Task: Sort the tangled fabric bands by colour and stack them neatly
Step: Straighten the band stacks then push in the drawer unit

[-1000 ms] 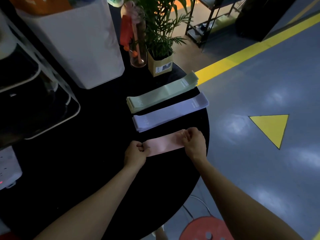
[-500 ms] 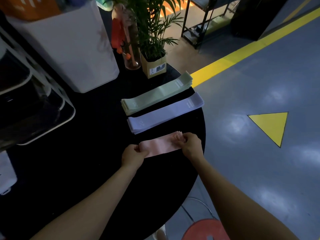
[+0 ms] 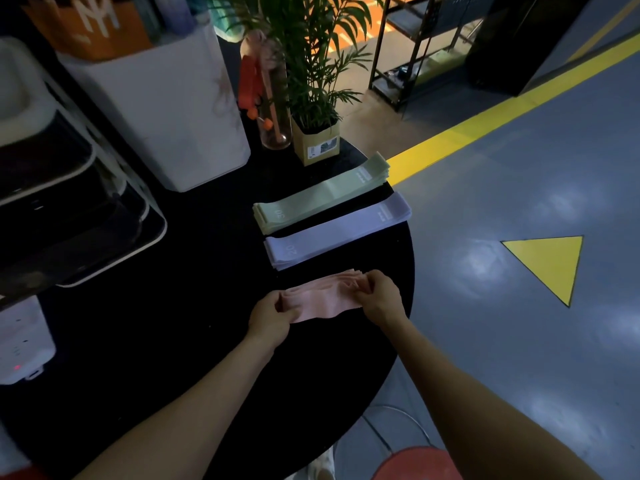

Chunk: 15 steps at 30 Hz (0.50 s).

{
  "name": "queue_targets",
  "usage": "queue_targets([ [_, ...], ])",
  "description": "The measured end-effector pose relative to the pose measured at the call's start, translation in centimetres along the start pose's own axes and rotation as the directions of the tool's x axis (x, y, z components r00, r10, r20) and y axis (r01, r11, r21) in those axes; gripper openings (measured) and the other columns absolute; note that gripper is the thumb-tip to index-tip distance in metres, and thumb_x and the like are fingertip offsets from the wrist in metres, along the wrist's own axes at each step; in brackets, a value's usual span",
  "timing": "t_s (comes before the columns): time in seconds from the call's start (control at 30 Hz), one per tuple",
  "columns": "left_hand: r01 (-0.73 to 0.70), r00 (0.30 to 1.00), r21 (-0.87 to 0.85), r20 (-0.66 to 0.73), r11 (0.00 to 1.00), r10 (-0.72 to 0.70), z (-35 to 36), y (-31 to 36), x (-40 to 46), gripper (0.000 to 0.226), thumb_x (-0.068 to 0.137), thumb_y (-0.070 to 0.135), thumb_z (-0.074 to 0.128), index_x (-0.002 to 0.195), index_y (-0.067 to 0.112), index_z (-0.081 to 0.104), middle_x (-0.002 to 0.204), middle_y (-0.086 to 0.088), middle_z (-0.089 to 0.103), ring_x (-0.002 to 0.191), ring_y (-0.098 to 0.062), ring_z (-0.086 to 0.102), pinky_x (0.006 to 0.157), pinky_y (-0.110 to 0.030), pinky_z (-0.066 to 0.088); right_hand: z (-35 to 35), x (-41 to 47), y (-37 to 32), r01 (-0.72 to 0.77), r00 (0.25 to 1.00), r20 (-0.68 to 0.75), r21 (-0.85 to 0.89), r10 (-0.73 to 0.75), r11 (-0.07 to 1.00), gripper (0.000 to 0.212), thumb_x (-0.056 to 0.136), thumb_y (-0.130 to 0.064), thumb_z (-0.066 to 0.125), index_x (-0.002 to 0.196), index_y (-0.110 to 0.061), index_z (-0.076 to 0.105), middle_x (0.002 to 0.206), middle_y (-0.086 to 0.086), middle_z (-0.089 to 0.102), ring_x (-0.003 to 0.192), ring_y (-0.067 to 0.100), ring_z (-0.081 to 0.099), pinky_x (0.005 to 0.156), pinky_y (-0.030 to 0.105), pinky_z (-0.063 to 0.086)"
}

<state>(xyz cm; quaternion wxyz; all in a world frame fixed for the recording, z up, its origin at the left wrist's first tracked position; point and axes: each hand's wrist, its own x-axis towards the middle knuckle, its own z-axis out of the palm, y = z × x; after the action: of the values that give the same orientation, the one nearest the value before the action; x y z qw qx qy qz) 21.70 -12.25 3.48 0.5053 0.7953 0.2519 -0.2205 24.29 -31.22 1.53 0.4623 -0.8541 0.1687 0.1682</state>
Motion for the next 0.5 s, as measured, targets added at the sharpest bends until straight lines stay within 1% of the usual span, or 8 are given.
queue_targets([
  [0.07, 0.002, 1.000, -0.004, -0.009, 1.000, -0.002, -1.0, 0.2, -0.4, 0.028, 0.088, 0.006, 0.060, 0.116, 0.012, 0.058, 0.108, -0.004, 0.061, 0.093, -0.016, 0.057, 0.078, -0.025, 0.042, 0.0, -0.3, -0.7, 0.022, 1.000, 0.015, -0.006, -0.022, 1.000, 0.033, 0.081, -0.035, 0.070, 0.088, -0.006, 0.056, 0.076, 0.001, 0.056, 0.068, 0.013, 0.052, 0.056, 0.020, 0.039],
  [0.17, 0.004, 0.998, -0.023, -0.058, 1.000, -0.005, -3.0, 0.6, -1.1, 0.030, 0.088, 0.007, 0.061, 0.117, 0.012, 0.058, 0.111, -0.006, 0.063, 0.095, -0.018, 0.058, 0.079, -0.027, 0.044, 0.4, -0.8, -2.4, 0.056, 0.997, 0.048, 0.007, -0.056, 0.998, 0.037, 0.080, -0.038, 0.070, 0.090, -0.005, 0.058, 0.080, 0.003, 0.060, 0.071, 0.014, 0.055, 0.062, 0.025, 0.044],
  [0.23, -0.017, 0.997, -0.010, -0.080, 1.000, 0.016, -4.7, 1.1, -1.6, 0.031, 0.087, 0.008, 0.062, 0.117, 0.011, 0.058, 0.112, -0.008, 0.063, 0.096, -0.019, 0.058, 0.080, -0.028, 0.043, 0.8, -1.3, -3.9, 0.095, 0.994, 0.049, 0.009, -0.096, 0.995, 0.030, 0.081, -0.036, 0.069, 0.088, -0.009, 0.059, 0.079, 0.000, 0.060, 0.073, 0.014, 0.056, 0.059, 0.022, 0.043],
  [0.3, -0.052, 0.994, 0.002, -0.095, 0.999, 0.052, -6.6, 1.7, -2.4, 0.029, 0.087, 0.008, 0.062, 0.116, 0.010, 0.058, 0.110, -0.007, 0.063, 0.096, -0.019, 0.057, 0.081, -0.027, 0.042, 1.1, -1.7, -5.6, 0.142, 0.989, 0.046, 0.001, -0.142, 0.990, 0.022, 0.083, -0.032, 0.068, 0.081, -0.013, 0.057, 0.073, -0.004, 0.057, 0.070, 0.012, 0.055, 0.055, 0.018, 0.038],
  [0.4, -0.105, 0.984, 0.012, -0.145, 0.994, 0.106, -9.8, 3.0, -3.7, 0.027, 0.087, 0.008, 0.062, 0.113, 0.012, 0.059, 0.105, -0.004, 0.063, 0.092, -0.016, 0.056, 0.078, -0.026, 0.041, 1.1, -2.4, -9.2, 0.228, 0.972, 0.055, -0.017, -0.227, 0.973, 0.028, 0.082, -0.029, 0.068, 0.067, -0.021, 0.047, 0.065, -0.008, 0.051, 0.064, 0.010, 0.050, 0.052, 0.017, 0.035],
  [0.5, -0.151, 0.966, 0.020, -0.211, 0.988, 0.152, -13.1, 4.6, -4.8, 0.025, 0.086, 0.008, 0.063, 0.111, 0.013, 0.059, 0.101, -0.002, 0.062, 0.092, -0.017, 0.058, 0.077, -0.025, 0.040, 0.9, -3.1, -13.8, 0.323, 0.944, 0.079, -0.032, -0.319, 0.946, 0.024, 0.083, -0.021, 0.068, 0.069, -0.018, 0.048, 0.066, -0.006, 0.053, 0.062, 0.007, 0.049, 0.051, 0.015, 0.036],
])
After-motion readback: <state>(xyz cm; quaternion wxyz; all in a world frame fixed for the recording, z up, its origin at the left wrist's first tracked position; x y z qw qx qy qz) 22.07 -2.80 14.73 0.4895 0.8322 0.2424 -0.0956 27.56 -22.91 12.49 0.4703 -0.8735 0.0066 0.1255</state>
